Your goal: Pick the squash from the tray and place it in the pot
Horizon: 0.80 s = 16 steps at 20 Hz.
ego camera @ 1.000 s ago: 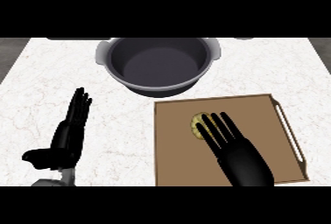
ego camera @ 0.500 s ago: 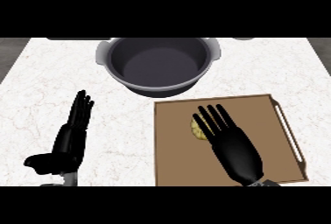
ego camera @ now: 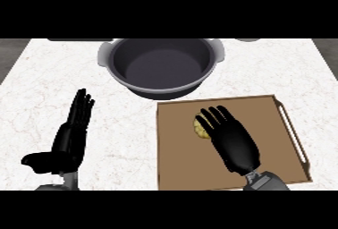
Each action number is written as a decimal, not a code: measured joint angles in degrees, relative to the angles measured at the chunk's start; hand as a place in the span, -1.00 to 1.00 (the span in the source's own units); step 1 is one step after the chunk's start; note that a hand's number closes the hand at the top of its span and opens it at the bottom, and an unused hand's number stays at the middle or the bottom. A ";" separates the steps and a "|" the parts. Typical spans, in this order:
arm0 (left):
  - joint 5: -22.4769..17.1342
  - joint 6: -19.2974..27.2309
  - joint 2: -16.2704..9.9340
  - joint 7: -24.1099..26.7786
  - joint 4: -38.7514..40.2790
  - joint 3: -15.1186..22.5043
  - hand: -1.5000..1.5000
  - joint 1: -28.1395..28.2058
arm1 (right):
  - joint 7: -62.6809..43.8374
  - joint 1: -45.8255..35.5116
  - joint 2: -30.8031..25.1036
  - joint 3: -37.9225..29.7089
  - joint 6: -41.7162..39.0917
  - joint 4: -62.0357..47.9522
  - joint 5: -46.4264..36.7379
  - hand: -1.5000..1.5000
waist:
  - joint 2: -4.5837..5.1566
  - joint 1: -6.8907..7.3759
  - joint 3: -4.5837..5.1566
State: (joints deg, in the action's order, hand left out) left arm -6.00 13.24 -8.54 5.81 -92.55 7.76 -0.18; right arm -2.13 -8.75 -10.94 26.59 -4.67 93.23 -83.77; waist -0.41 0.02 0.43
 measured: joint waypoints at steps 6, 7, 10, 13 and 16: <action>0.76 -0.21 0.80 0.21 0.75 -0.58 0.00 -0.11 | 3.53 0.40 -0.41 0.30 8.30 -1.03 -2.48 1.00 | -0.19 -0.12 0.12; 0.91 -0.30 1.03 0.26 0.58 -0.61 0.00 0.13 | 4.07 0.73 -0.52 0.12 8.77 -0.60 -2.71 1.00 | -0.21 -0.15 0.12; 1.25 -0.81 1.36 0.48 1.09 -1.00 0.00 -0.20 | 5.37 0.87 -0.59 -0.35 10.65 -0.67 -3.82 1.00 | -0.25 -0.19 0.15; 1.56 -1.15 1.71 0.76 2.13 -0.98 0.00 -1.34 | 1.29 -1.84 3.31 0.59 8.16 -3.14 -4.02 1.00 | -0.04 0.64 0.18; 1.75 -1.84 2.12 0.74 1.94 0.29 0.00 -2.14 | -6.50 -4.70 5.81 0.38 3.47 -5.62 -1.68 1.00 | 0.75 3.07 0.33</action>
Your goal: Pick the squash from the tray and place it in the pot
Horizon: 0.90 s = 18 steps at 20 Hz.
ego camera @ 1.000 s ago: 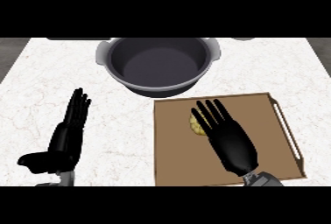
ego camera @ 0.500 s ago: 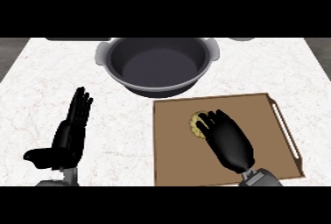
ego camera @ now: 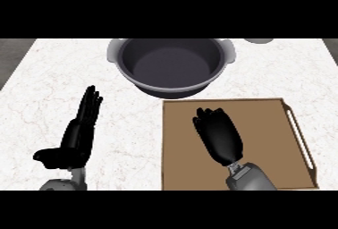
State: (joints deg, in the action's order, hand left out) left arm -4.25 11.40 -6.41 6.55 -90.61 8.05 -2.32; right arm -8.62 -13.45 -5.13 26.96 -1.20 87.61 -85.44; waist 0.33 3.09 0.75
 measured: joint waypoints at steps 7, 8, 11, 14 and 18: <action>0.35 -1.41 0.63 0.08 -0.06 2.24 0.00 -1.64 | -15.29 -6.84 2.78 -2.32 -6.16 -3.19 6.37 1.00 | 1.72 5.27 -0.25; 0.42 -1.62 0.71 0.07 -0.03 2.58 0.00 -1.93 | -17.63 -8.51 3.29 -2.51 -6.11 -3.88 7.19 1.00 | 1.86 6.02 -0.37; 0.62 -2.27 1.03 -0.06 0.33 3.62 0.00 -2.68 | -24.47 -13.93 4.24 -2.69 -4.73 -5.66 9.20 1.00 | 2.07 8.03 -0.58; 0.89 -2.78 1.33 -0.31 0.80 4.60 0.00 -3.35 | -31.14 -19.91 4.70 -2.36 -2.58 -7.40 9.89 1.00 | 2.02 9.67 -0.61; 1.30 -3.33 1.54 -0.67 1.39 5.54 0.00 -4.51 | -39.86 -28.53 4.98 -1.78 -0.87 -10.69 9.51 1.00 | 1.86 11.14 -0.49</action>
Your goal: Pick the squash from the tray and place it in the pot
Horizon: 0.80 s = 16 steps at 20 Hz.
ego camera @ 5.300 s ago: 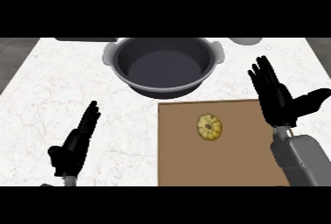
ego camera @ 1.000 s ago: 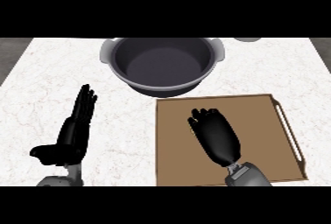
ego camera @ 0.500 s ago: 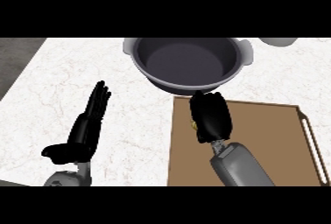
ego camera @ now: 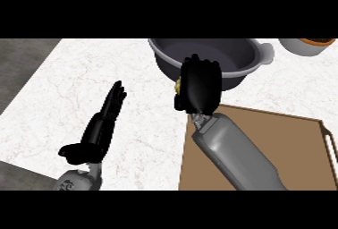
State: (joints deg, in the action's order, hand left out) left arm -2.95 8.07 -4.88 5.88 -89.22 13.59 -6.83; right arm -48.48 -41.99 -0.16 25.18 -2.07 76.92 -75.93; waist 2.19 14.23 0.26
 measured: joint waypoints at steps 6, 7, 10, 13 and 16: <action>0.39 -0.01 0.50 -0.49 1.00 0.48 0.00 -1.40 | -10.65 -11.67 -0.04 -0.41 0.71 -7.08 -1.27 1.00 | -0.02 0.78 0.16; 0.39 -0.05 0.46 -0.45 1.29 0.39 0.00 -1.52 | -11.51 -13.42 -0.09 -0.55 0.75 -8.33 -1.28 1.00 | 0.00 0.73 0.17; 0.49 0.20 0.71 -0.37 1.74 0.23 0.00 -2.01 | -13.57 -18.17 -0.24 -1.34 0.89 -12.26 -1.09 1.00 | 0.00 0.43 0.18; 0.50 0.33 0.87 -0.29 2.04 0.09 0.00 -2.20 | -15.46 -22.02 -0.35 -1.98 1.23 -16.11 -0.92 1.00 | 0.00 0.12 0.18; 0.59 0.64 0.93 -0.56 2.72 -0.38 0.00 -2.93 | -16.58 -25.15 -0.41 -2.70 1.71 -20.17 -0.30 1.00 | 0.05 -0.91 0.14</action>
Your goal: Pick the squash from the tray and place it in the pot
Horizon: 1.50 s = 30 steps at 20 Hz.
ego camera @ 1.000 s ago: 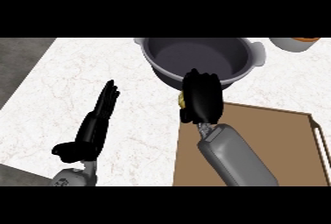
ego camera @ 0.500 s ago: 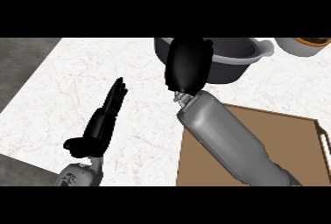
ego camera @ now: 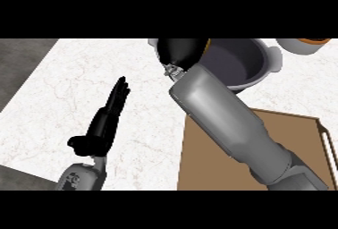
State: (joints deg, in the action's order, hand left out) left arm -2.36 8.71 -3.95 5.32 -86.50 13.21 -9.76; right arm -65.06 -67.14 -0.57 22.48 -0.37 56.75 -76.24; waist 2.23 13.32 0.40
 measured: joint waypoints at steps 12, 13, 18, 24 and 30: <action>0.04 1.77 -0.15 0.14 -0.39 -1.97 0.00 1.30 | -1.12 -5.75 -0.06 -2.24 5.08 -14.34 3.53 1.00 | -0.49 -4.28 -0.20; 0.27 2.12 -0.02 -0.23 -0.68 -1.91 0.00 1.10 | -0.93 -5.57 -0.06 -2.35 5.86 -15.33 4.01 1.00 | -0.52 -4.60 -0.23; -0.17 2.10 -0.33 0.55 -0.82 -2.78 0.00 2.64 | 0.64 -5.55 0.01 -4.11 9.50 -20.11 7.92 1.00 | -0.62 -5.87 -0.27; -0.15 2.27 -0.82 1.02 -1.54 -3.55 0.00 3.71 | 2.98 -3.56 0.11 -5.78 14.13 -26.50 13.19 1.00 | -0.59 -6.55 -0.32; 0.13 2.46 -0.73 1.27 -1.89 -3.44 0.00 4.69 | 3.11 -1.60 0.13 -9.80 16.52 -32.33 18.57 -1.00 | -0.67 -7.30 -0.36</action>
State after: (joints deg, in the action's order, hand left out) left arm -2.23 11.17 -4.68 6.59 -88.39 9.77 -5.07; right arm -61.95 -68.73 -0.44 12.68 16.15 24.42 -57.67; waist 1.56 6.02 0.04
